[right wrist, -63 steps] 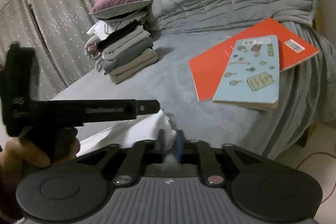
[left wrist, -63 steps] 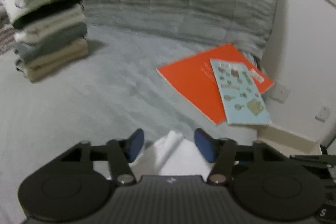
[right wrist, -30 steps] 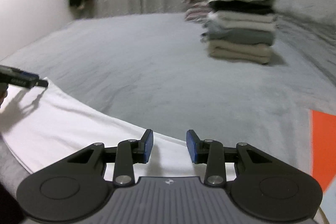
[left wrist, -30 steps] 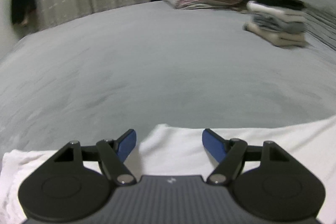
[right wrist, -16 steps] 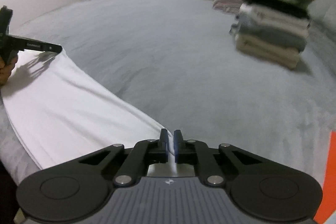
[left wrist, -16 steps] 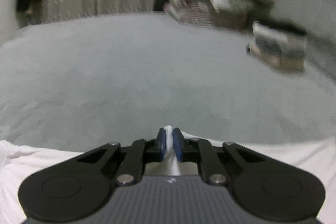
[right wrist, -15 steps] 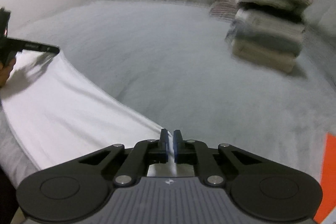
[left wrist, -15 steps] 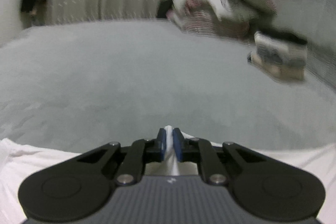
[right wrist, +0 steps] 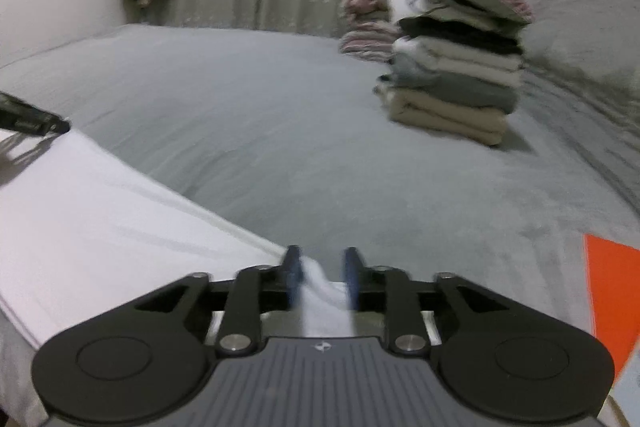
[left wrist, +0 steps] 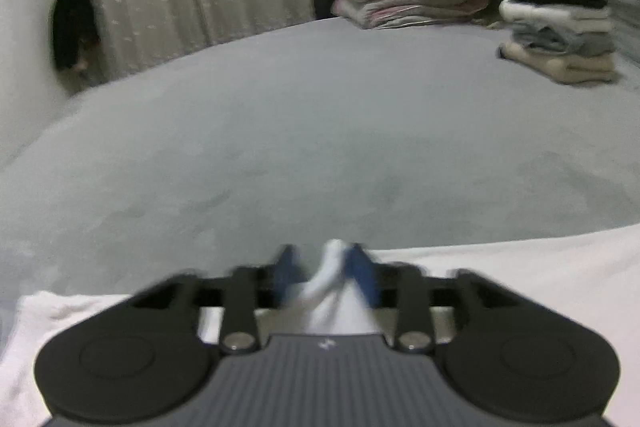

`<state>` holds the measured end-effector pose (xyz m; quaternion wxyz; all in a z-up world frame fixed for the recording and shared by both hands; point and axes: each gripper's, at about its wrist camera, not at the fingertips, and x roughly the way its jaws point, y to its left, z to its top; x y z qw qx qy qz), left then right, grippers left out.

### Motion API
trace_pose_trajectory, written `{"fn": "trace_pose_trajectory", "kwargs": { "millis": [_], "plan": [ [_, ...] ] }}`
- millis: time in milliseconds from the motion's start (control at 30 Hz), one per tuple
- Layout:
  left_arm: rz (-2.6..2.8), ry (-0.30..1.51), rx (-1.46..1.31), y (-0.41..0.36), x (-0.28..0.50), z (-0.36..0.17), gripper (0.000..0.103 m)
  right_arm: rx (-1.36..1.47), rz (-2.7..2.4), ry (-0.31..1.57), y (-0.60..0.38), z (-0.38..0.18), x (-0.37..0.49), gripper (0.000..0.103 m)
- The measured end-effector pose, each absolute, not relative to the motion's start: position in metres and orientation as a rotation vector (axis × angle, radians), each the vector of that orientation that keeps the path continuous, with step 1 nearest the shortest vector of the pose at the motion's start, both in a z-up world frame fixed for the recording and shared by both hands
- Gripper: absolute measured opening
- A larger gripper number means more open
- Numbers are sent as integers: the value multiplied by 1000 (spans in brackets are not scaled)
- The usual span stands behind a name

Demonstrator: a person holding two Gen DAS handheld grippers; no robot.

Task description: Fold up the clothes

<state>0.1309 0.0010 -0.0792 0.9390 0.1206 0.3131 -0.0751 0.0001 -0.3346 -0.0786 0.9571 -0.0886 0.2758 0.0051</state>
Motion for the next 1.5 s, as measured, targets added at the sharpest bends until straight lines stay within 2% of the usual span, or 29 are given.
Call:
{"fn": "trace_pose_trajectory", "kwargs": {
  "millis": [67, 133, 200, 400, 533, 833, 1067, 1233, 1400, 1500],
  "plan": [
    [-128, 648, 229, -6, 125, -71, 59, -181, -7, 525, -329, -71, -7, 34],
    [-116, 657, 220, -16, 116, -62, 69, -178, 1, 502, -321, -67, -15, 41],
    [-121, 662, 218, -26, 109, -55, 75, -176, 13, 496, -314, -68, -22, 43],
    [-139, 705, 180, -41, 85, -38, 83, -124, 12, 536, -310, -78, -30, 43],
    [-149, 739, 143, -42, 73, -37, 86, -49, -6, 556, -327, -81, -29, 47],
    [-190, 740, 92, -40, 50, -41, 97, 72, -133, 547, -381, -78, -29, 47],
    [-250, 693, 21, -36, 31, -51, 97, 155, -341, 516, -401, -65, -51, 49],
    [-329, 647, 41, -46, 14, -63, 97, 158, -279, 492, -364, -57, -61, 50],
    [-370, 623, 135, -49, 2, -76, 97, 108, -182, 472, -310, -61, -56, 58],
    [-376, 638, 135, -42, -4, -85, 99, 98, -196, 471, -308, -66, -59, 58]
  ]
}}
